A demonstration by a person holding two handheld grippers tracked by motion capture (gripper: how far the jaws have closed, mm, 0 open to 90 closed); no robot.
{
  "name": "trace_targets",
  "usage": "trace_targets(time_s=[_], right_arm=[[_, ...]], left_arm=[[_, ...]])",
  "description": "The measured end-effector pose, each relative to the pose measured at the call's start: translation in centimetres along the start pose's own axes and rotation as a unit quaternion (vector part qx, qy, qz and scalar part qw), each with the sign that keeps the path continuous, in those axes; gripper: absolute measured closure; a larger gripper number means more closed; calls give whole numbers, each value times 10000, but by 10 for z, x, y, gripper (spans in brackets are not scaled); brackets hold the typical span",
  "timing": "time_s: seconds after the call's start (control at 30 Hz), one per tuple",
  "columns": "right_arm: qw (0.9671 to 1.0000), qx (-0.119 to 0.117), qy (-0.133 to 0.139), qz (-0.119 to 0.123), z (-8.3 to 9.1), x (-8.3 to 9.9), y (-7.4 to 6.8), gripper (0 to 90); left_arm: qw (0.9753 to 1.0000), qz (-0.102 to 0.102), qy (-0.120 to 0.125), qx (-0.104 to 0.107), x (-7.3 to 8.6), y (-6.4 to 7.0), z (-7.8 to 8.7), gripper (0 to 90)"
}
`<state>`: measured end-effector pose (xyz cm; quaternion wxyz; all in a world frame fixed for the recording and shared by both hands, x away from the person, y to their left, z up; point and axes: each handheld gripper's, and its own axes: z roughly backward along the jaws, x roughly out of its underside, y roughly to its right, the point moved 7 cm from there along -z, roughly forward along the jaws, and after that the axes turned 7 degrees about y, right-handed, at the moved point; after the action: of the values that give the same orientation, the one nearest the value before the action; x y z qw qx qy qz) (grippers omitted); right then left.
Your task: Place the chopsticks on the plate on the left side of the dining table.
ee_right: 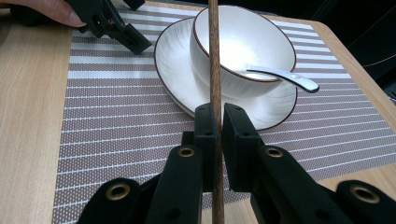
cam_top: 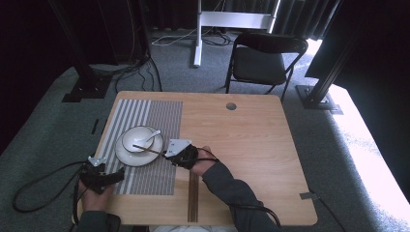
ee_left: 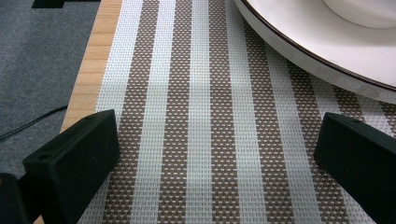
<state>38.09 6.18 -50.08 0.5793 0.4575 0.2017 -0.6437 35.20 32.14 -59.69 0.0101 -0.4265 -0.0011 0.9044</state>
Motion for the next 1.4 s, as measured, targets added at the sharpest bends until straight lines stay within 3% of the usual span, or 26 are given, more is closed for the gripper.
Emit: trace_targets(time_s=[1.4], right_arm=[[9996, -78, -184, 223, -27, -10, 2, 846]], left_arm=[[10000, -11, -7, 0, 0, 0, 0, 3]])
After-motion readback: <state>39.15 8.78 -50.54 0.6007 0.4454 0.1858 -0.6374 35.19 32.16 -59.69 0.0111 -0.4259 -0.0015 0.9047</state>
